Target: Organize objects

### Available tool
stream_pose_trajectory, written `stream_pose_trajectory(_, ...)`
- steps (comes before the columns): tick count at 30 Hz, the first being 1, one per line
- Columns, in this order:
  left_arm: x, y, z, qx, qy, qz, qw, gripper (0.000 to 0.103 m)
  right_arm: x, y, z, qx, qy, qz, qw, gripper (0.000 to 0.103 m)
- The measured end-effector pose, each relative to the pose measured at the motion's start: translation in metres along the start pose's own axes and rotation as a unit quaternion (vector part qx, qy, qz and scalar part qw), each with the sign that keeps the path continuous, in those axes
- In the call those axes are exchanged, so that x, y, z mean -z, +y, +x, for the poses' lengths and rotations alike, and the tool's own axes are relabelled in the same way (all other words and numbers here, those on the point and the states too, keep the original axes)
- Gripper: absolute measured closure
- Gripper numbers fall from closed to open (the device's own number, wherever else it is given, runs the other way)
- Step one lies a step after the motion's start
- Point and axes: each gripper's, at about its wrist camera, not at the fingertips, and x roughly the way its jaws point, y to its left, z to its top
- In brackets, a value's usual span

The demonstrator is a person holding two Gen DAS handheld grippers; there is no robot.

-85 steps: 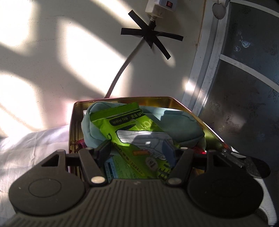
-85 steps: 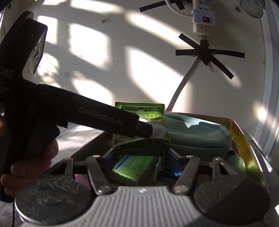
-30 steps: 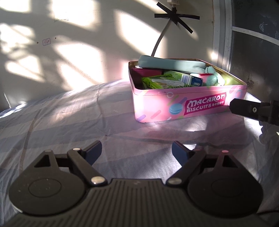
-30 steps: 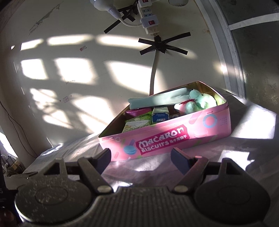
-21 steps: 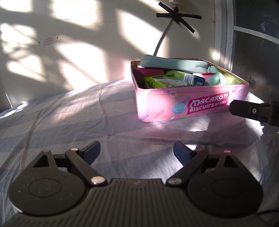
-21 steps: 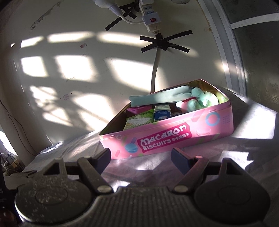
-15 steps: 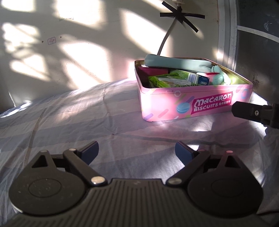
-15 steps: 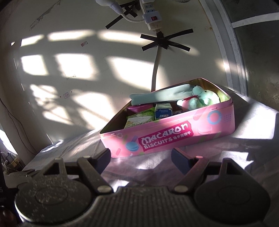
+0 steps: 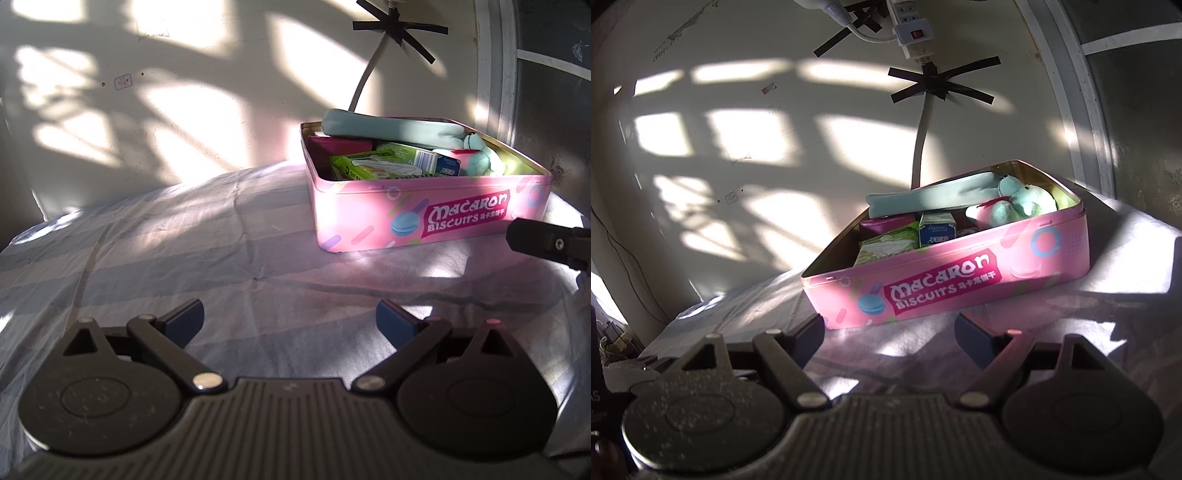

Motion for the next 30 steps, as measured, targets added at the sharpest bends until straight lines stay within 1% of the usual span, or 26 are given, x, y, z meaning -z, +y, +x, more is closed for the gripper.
stream_pose_trajectory(14,0.0001,-0.0018,-0.0003,0.000,0.006,0.006,1.0000,0.001,0.0013,-0.0009,0.0001,0.001,0.001,0.001,1.000,0.021)
stream_pose_trajectory(28,0.0005,-0.0035,-0.0013,-0.001,0.003,0.007,1.0000,0.000,0.0015,-0.0013,0.0004,0.000,0.001,0.002,1.000,0.021)
stream_pose_trajectory(30,0.0008,-0.0041,-0.0026,0.000,-0.002,0.008,1.0000,0.000,0.0014,-0.0011,0.0003,0.001,0.001,0.002,1.000,0.021)
